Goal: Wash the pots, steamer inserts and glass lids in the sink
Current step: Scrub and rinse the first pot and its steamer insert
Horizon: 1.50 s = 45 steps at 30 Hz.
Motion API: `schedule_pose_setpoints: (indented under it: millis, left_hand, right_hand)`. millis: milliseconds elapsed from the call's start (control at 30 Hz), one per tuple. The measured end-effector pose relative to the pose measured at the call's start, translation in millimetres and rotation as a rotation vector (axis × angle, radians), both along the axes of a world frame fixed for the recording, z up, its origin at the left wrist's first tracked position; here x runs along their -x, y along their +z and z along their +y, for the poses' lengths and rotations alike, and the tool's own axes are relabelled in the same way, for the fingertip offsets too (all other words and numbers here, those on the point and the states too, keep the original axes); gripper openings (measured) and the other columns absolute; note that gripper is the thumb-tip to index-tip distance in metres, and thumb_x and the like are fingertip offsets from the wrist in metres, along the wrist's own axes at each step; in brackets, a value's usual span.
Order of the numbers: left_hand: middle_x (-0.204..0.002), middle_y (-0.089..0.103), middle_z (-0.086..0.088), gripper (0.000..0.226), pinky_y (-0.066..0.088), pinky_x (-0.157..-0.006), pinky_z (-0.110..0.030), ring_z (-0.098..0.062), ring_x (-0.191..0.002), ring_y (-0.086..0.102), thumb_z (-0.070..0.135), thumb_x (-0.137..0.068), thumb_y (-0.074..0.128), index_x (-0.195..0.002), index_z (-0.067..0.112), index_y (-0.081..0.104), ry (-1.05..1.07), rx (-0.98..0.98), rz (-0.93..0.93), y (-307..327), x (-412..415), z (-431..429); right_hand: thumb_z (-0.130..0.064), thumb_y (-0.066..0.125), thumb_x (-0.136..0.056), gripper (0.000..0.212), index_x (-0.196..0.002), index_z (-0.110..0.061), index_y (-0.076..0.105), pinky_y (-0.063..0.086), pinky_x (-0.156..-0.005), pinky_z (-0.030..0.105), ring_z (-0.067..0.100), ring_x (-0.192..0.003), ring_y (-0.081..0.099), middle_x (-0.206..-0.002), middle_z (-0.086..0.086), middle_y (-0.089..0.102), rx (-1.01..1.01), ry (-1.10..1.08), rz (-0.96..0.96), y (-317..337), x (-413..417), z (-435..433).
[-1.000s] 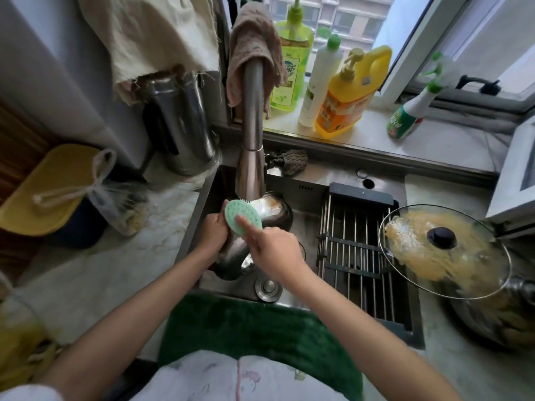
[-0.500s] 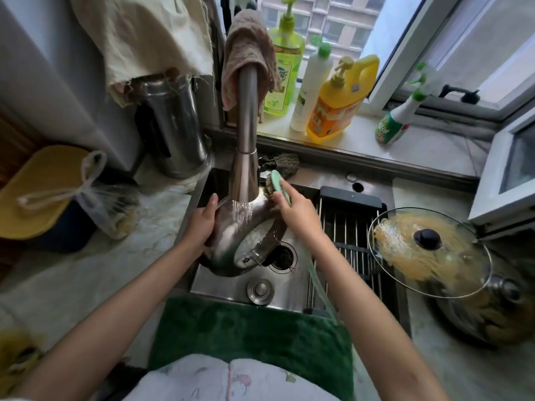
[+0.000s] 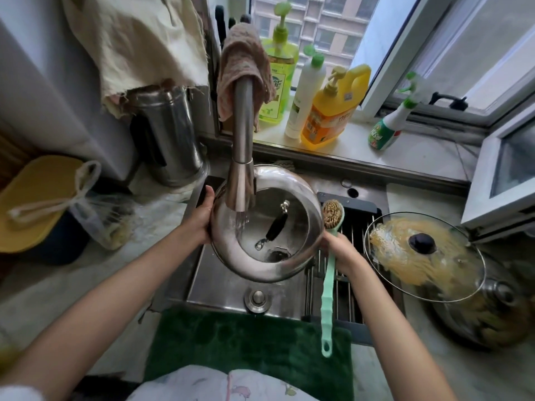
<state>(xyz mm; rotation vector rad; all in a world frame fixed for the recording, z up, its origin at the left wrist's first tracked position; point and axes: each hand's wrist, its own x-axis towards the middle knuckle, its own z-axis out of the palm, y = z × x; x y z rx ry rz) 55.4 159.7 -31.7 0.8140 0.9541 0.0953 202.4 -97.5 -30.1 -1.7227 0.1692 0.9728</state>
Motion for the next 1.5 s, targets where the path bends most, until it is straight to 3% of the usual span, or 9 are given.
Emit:
schedule_pose_setpoints:
  millis: [133, 433, 533, 667, 833, 967, 1133, 1300, 1500]
  left_hand:
    - [-0.066, 0.071, -0.009, 0.076, 0.046, -0.066, -0.036, -0.021, -0.058, 0.069, 0.073, -0.083, 0.035, -0.067, 0.010, 0.074, -0.026, 0.124, 0.150, -8, -2, -7]
    - [-0.069, 0.068, -0.010, 0.036, 0.057, -0.054, -0.027, -0.020, -0.059, 0.067, 0.028, -0.097, 0.040, -0.081, 0.007, 0.064, 0.074, 0.124, 0.024, -12, -18, -23]
    - [-0.085, 0.061, -0.003, 0.023, 0.050, -0.068, -0.028, -0.017, -0.075, 0.060, 0.022, -0.099, 0.041, -0.087, 0.016, 0.060, -0.009, -0.203, 0.055, -13, -15, -50]
    - [-0.129, 0.048, 0.005, 0.032, 0.028, -0.100, -0.020, -0.010, -0.118, 0.045, 0.014, -0.097, 0.047, -0.127, 0.013, 0.057, -0.193, -0.872, 0.132, -26, 1, -96]
    - [-0.118, 0.064, -0.016, 0.029, 0.045, -0.092, -0.030, -0.023, -0.104, 0.062, 0.023, -0.091, 0.055, -0.113, 0.008, 0.066, 0.026, -0.449, 0.260, -36, -4, -71]
    - [-0.120, 0.049, 0.015, 0.039, 0.030, -0.081, 0.005, 0.010, -0.101, 0.046, 0.009, -0.098, 0.042, -0.135, 0.018, 0.046, 0.027, -0.583, 0.085, -21, 8, -118]
    - [-0.067, 0.069, 0.009, 0.041, 0.046, -0.076, -0.025, -0.004, -0.065, 0.062, 0.016, -0.094, 0.053, -0.060, 0.020, 0.075, 0.178, -0.223, 0.063, -28, -14, -56]
    - [-0.129, 0.048, 0.007, 0.037, 0.029, -0.094, -0.010, -0.005, -0.116, 0.045, 0.015, -0.099, 0.039, -0.135, 0.011, 0.048, 0.086, -0.662, 0.113, -5, 8, -115]
    - [-0.120, 0.063, -0.013, 0.032, 0.041, -0.100, -0.034, -0.030, -0.120, 0.054, 0.023, -0.100, 0.044, -0.123, 0.007, 0.059, -0.016, -0.524, 0.154, -23, -3, -65]
  right_hand:
    - [-0.030, 0.044, -0.101, 0.034, -0.094, -0.004, 0.065, 0.056, -0.058, 0.031, 0.021, -0.066, 0.069, -0.075, 0.010, 0.071, -0.169, -0.142, 0.160, -5, 11, -12]
    - [-0.047, 0.041, -0.096, 0.056, -0.086, -0.003, 0.074, 0.059, -0.065, 0.043, 0.032, -0.081, 0.071, -0.089, 0.020, 0.072, -0.386, -0.398, 0.302, 17, 51, -23]
    - [-0.041, 0.048, -0.095, 0.038, -0.100, -0.006, 0.062, 0.053, -0.086, 0.051, 0.034, -0.088, 0.067, -0.102, 0.020, 0.069, -0.366, -0.576, 0.316, 23, 55, -16]
    - [-0.040, 0.049, -0.096, 0.035, -0.109, -0.008, 0.056, 0.040, -0.101, 0.058, 0.039, -0.114, 0.055, -0.126, 0.022, 0.056, -0.326, -0.711, 0.373, 20, 56, -14]
    - [-0.037, 0.053, -0.095, 0.023, -0.098, -0.014, 0.057, 0.042, -0.100, 0.056, 0.033, -0.115, 0.056, -0.122, 0.014, 0.061, -0.311, -0.804, 0.350, 18, 63, -16]
    - [-0.037, 0.050, -0.097, 0.022, -0.090, -0.016, 0.054, 0.039, -0.101, 0.060, 0.036, -0.119, 0.053, -0.122, 0.015, 0.058, -0.331, -0.844, 0.394, 24, 59, -13]
    - [-0.034, 0.046, -0.099, 0.023, -0.084, -0.020, 0.055, 0.039, -0.099, 0.059, 0.032, -0.112, 0.055, -0.114, 0.011, 0.059, -0.266, -0.807, 0.379, 30, 58, -14]
    - [-0.034, 0.048, -0.098, 0.027, -0.076, -0.020, 0.052, 0.041, -0.102, 0.055, 0.019, -0.101, 0.062, -0.086, -0.001, 0.061, -0.286, -0.851, 0.353, 20, 47, -7]
    - [-0.034, 0.048, -0.097, 0.027, -0.107, -0.013, 0.061, 0.051, -0.084, 0.050, 0.031, -0.100, 0.062, -0.114, 0.013, 0.065, -0.204, -0.602, 0.272, 21, 40, -19]
